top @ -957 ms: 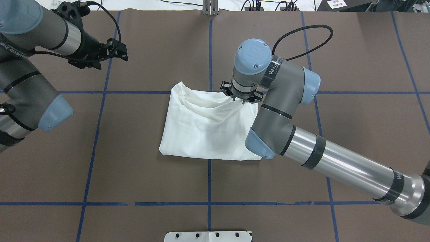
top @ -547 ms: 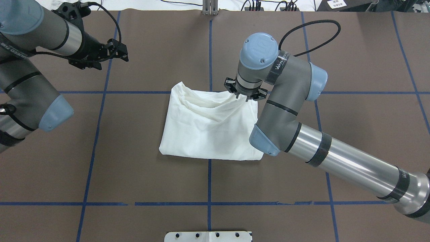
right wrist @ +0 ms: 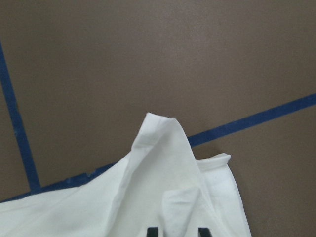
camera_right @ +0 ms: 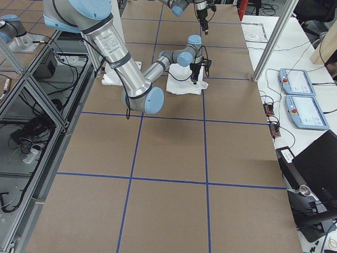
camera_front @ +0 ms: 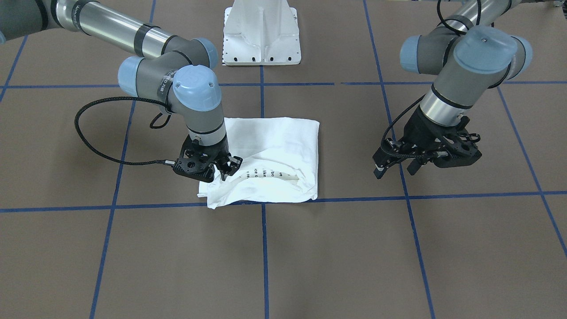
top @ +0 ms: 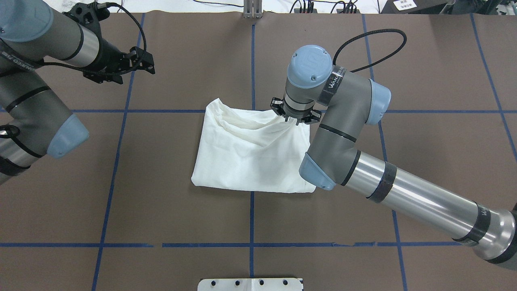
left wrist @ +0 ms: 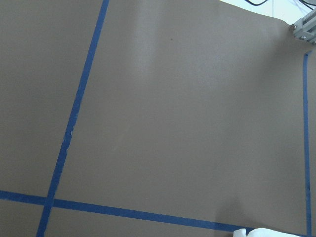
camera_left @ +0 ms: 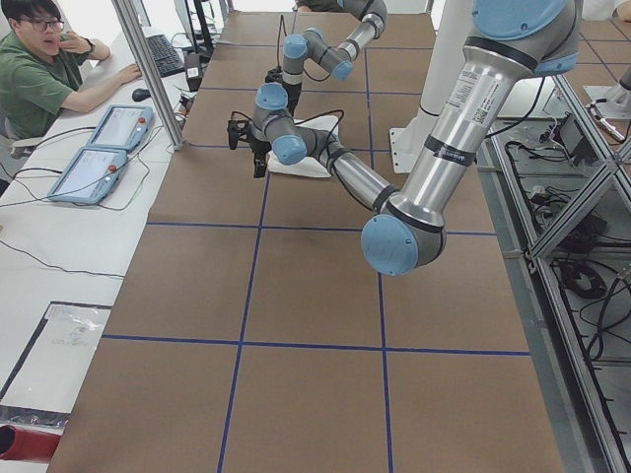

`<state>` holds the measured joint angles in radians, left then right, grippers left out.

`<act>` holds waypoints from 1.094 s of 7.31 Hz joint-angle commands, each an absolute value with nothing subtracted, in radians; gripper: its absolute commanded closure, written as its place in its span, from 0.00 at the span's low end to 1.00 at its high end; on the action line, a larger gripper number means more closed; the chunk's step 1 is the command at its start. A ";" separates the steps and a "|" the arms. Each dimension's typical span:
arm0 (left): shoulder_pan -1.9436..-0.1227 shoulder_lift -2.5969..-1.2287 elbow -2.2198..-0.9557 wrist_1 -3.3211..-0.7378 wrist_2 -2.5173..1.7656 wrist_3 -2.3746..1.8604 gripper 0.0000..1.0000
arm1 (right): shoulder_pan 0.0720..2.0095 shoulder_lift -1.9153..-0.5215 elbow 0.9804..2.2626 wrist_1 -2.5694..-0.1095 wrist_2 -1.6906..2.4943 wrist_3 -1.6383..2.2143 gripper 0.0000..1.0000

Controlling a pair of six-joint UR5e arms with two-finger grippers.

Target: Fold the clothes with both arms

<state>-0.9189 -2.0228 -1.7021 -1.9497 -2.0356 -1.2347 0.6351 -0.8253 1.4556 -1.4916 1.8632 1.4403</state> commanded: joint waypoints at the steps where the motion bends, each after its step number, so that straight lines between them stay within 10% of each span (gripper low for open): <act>1: -0.919 -2.023 -1.703 -1.950 -2.036 -1.236 0.00 | 0.635 -0.824 1.451 -1.494 1.864 1.439 1.00; 8: -0.919 -2.031 -1.707 -1.948 -2.036 -1.238 0.01 | 0.726 -0.822 1.514 -1.755 1.916 1.439 0.92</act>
